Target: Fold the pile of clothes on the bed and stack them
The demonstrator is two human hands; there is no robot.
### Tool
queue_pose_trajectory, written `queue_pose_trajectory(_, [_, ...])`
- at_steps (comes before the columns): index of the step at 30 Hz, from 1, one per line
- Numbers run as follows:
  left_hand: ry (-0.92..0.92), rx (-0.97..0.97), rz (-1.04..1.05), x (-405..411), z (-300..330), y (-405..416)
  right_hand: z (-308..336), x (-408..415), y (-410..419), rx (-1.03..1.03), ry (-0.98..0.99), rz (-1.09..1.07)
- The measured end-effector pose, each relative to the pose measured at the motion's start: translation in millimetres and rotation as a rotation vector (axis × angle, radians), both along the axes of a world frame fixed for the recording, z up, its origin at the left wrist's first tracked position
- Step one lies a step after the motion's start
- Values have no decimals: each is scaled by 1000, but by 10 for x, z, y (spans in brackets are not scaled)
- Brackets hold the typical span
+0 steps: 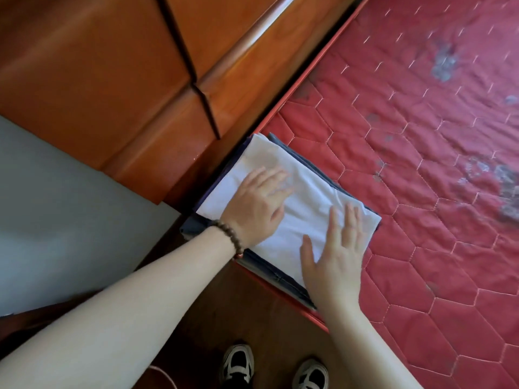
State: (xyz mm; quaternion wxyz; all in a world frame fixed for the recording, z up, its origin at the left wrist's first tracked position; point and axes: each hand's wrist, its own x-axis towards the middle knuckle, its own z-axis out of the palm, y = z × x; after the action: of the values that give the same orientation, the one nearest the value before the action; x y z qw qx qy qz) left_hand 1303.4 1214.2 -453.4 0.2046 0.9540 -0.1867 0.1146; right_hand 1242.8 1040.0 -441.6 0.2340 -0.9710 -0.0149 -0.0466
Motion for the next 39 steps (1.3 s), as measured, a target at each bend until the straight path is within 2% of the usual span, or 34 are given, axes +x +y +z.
queue_pose_trajectory(3, [160, 269, -110, 157, -105, -171, -202, 251, 375, -146, 154, 210])
queue_pose_trajectory(5, [286, 461, -68, 217, -229, -116, -301, 354, 441, -236, 267, 264])
queue_pose_trajectory(6, [310, 473, -24, 231, -268, -78, -329, 382, 420, -278, 292, 277])
queue_pose_trajectory(12, [344, 399, 161, 276, -332, 37, -346, 259, 62, -357, 273, 72])
queue_pose_trajectory(17, [391, 352, 127, 348, -429, 89, -444, 72, 85, -271, 207, -79])
queue_pose_trajectory(25, [419, 124, 150, 427, -525, 197, -518, 81, 116, -229, 164, -134])
queue_pose_trajectory(30, [329, 272, 260, 301, -443, 65, -483, 80, 69, -204, 214, -139])
queue_pose_trajectory(34, [504, 327, 386, 0, -244, -30, -280, 123, -37, -186, 338, -72])
queue_pose_trajectory(37, [658, 304, 422, -326, 124, -103, 79, 86, -138, -13, 392, 9])
queue_pose_trajectory(39, [699, 279, 457, -561, 476, -192, 407, 0, -263, 49, 384, 47])
